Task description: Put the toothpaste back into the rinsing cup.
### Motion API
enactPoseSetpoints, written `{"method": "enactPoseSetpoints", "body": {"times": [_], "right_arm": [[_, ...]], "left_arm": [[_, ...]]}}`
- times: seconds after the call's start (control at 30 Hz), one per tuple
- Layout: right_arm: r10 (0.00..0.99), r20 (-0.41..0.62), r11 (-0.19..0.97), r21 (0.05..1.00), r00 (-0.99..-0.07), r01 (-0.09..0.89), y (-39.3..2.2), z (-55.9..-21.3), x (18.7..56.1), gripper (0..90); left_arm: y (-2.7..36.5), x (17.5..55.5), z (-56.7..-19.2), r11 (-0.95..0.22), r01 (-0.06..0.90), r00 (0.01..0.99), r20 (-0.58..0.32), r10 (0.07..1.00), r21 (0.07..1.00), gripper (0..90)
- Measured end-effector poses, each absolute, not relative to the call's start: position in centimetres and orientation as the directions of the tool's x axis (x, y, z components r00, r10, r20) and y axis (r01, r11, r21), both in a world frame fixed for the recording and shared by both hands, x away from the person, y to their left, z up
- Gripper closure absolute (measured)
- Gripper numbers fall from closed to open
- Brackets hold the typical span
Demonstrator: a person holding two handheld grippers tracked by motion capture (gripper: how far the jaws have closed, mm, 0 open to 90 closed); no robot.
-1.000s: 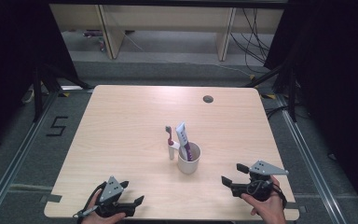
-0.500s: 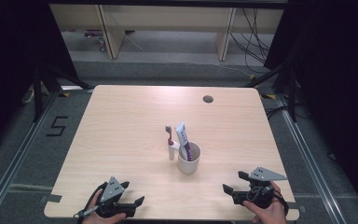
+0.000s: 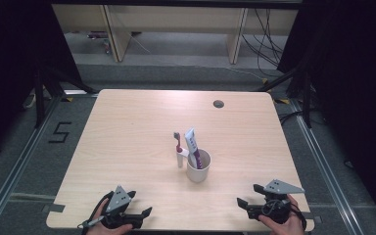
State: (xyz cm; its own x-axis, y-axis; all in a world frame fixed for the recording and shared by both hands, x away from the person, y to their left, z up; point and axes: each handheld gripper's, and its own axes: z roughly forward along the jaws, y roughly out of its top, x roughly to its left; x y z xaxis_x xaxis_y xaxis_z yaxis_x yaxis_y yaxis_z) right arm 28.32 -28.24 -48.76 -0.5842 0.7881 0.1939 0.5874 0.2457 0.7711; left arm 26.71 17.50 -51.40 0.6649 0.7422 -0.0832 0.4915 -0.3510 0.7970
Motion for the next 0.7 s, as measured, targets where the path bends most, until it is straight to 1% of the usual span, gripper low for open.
{"method": "enactPoseSetpoints", "body": {"times": [0.03,0.07,0.13,0.17,0.2,0.27,0.37,0.4,0.5,0.53,0.57,0.63,0.7], "right_arm": [[0.781,0.188,0.257,0.773,-0.595,0.580,-28.3,-48.9,28.4,16.7],[0.791,0.188,0.246,0.773,-0.582,0.585,-28.3,-48.9,28.3,16.7],[0.789,0.182,0.249,0.779,-0.587,0.575,-28.4,-48.9,28.2,16.7],[0.779,0.154,0.270,0.792,-0.608,0.547,-28.5,-49.0,28.4,16.7],[0.780,0.148,0.273,0.794,-0.607,0.543,-28.6,-49.0,28.3,16.7],[0.789,0.201,0.244,0.765,-0.580,0.597,-28.4,-48.8,27.9,16.7],[0.784,0.171,0.268,0.774,-0.597,0.574,-28.7,-48.9,27.9,16.6],[0.787,0.207,0.240,0.765,-0.581,0.597,-28.5,-48.9,27.7,16.6],[0.789,0.165,0.266,0.776,-0.592,0.572,-28.7,-48.9,27.7,16.6],[0.788,0.163,0.268,0.777,-0.594,0.569,-28.8,-48.9,27.6,16.6],[0.791,0.201,0.249,0.757,-0.578,0.604,-28.7,-48.8,27.3,16.6],[0.790,0.165,0.268,0.773,-0.591,0.574,-28.9,-49.0,27.4,16.6],[0.792,0.159,0.271,0.774,-0.590,0.572,-29.0,-49.0,27.3,16.7]], "left_arm": [[17.5,26.7,-51.4,-0.354,0.489,0.665,-0.079,0.742,0.797,19.1],[17.5,26.7,-51.4,-0.354,0.490,0.665,-0.080,0.743,0.797,18.4],[17.5,26.7,-51.4,-0.354,0.490,0.670,-0.085,0.738,0.797,17.6],[17.5,26.7,-51.5,-0.348,0.489,0.668,-0.086,0.739,0.800,17.5],[17.5,26.7,-51.5,-0.351,0.491,0.667,-0.085,0.740,0.798,17.3],[17.5,26.7,-51.4,-0.353,0.493,0.665,-0.083,0.742,0.795,16.5],[17.5,26.7,-51.4,-0.353,0.493,0.664,-0.083,0.743,0.795,16.4],[17.5,26.7,-51.4,-0.353,0.493,0.665,-0.083,0.743,0.795,16.5],[17.4,26.7,-51.5,-0.336,0.497,0.657,-0.094,0.748,0.800,16.4],[17.5,26.7,-51.5,-0.354,0.494,0.665,-0.083,0.742,0.794,16.4],[17.5,26.7,-51.5,-0.354,0.494,0.665,-0.082,0.743,0.794,16.4],[17.4,26.7,-51.5,-0.329,0.498,0.653,-0.097,0.752,0.802,16.5],[17.4,26.7,-51.5,-0.329,0.497,0.653,-0.096,0.752,0.803,16.4]]}}
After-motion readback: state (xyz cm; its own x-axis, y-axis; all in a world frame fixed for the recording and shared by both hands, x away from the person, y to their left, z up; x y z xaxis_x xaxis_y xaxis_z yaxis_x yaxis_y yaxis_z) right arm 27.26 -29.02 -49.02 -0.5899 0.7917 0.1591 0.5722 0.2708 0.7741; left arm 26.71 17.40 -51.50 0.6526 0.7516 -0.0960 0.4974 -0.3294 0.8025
